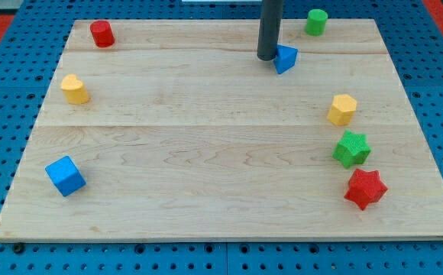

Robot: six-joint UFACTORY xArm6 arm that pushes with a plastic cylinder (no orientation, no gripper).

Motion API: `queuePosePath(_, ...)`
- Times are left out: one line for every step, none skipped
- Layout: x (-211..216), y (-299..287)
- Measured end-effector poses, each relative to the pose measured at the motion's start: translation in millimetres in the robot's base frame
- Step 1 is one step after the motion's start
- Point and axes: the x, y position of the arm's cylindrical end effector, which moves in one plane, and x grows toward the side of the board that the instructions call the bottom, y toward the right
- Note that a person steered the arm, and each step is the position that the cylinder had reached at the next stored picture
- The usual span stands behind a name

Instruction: Push the blue triangle towards the yellow hexagon

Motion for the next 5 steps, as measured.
queuePosePath(4.6, 18.9)
queuePosePath(36.5, 30.8)
queuePosePath(51.1, 39.8)
queuePosePath(27.2, 45.5)
queuePosePath(19.7, 67.4)
